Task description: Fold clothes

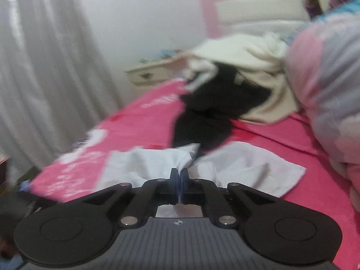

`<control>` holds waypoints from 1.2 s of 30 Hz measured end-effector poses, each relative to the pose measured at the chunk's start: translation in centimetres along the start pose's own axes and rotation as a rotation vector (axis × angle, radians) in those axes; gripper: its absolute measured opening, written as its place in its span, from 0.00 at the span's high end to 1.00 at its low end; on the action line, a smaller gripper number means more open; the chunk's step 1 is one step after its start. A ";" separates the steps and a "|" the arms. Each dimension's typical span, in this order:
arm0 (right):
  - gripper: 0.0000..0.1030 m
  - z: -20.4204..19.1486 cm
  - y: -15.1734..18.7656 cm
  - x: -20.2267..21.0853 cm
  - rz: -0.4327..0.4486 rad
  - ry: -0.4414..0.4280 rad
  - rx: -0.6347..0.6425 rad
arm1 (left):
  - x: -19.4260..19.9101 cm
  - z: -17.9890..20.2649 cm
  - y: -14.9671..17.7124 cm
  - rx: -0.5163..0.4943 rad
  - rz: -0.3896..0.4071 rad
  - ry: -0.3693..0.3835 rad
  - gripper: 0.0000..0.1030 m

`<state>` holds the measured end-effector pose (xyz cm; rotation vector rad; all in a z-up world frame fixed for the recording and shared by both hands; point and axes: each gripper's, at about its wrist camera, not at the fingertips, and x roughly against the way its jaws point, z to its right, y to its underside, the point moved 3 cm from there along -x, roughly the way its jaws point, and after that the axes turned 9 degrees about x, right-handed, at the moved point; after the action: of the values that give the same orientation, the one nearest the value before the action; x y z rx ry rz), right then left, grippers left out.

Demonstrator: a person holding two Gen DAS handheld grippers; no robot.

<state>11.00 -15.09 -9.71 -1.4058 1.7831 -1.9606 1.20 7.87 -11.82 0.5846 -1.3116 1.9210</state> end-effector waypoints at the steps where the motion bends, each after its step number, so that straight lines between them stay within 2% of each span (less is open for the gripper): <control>1: 0.98 -1.1 0.1 1.1 0.000 -0.021 0.032 | 0.8 -0.3 -0.4 0.020 0.014 0.010 0.47; 6: 0.98 -8.7 2.8 5.7 -0.047 -0.146 0.262 | 4.6 -1.5 -2.1 0.127 0.099 0.076 0.35; 9: 0.98 -13.7 5.9 7.9 -0.101 -0.205 0.408 | 5.7 -0.8 -2.6 0.130 0.103 0.129 0.25; 11: 0.98 -16.3 8.0 9.0 -0.144 -0.251 0.481 | 5.3 0.7 -2.3 0.071 0.054 0.151 0.24; 16: 0.98 -20.4 12.1 10.3 -0.256 -0.327 0.603 | 2.2 4.9 0.3 -0.127 -0.056 0.100 0.24; 20: 0.94 -23.1 14.9 11.3 -0.340 -0.378 0.675 | -0.4 6.5 2.3 -0.197 -0.124 0.062 0.24; 22: 0.93 -22.4 14.5 11.7 -0.345 -0.378 0.622 | -1.6 6.9 3.1 -0.223 -0.147 0.034 0.24; 25: 0.83 -20.3 13.0 12.4 -0.328 -0.373 0.491 | -2.8 6.7 3.9 -0.243 -0.164 0.000 0.26; 26: 0.79 -19.2 12.4 12.5 -0.315 -0.362 0.431 | -3.1 6.5 4.0 -0.239 -0.168 -0.007 0.30; 28: 0.74 -17.0 11.2 12.7 -0.281 -0.326 0.309 | -3.3 6.0 4.2 -0.224 -0.170 -0.015 0.39; 31: 0.63 -13.4 9.3 11.7 -0.193 -0.172 0.079 | -3.0 5.2 4.2 -0.178 -0.158 -0.004 0.55; 33: 0.61 -12.0 8.8 10.6 -0.139 -0.080 -0.045 | -2.7 4.5 4.0 -0.143 -0.151 0.001 0.69; 34: 0.60 -11.9 8.8 10.0 -0.118 -0.059 -0.081 | -2.6 4.1 3.8 -0.121 -0.148 -0.004 0.72; 36: 0.60 -11.7 8.7 8.7 -0.076 -0.018 -0.151 | -2.5 3.2 3.4 -0.050 -0.151 -0.020 0.84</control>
<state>-5.92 -14.97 -10.86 -1.5529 1.9339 -1.8760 0.08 3.42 -14.38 0.6595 -1.2866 1.7590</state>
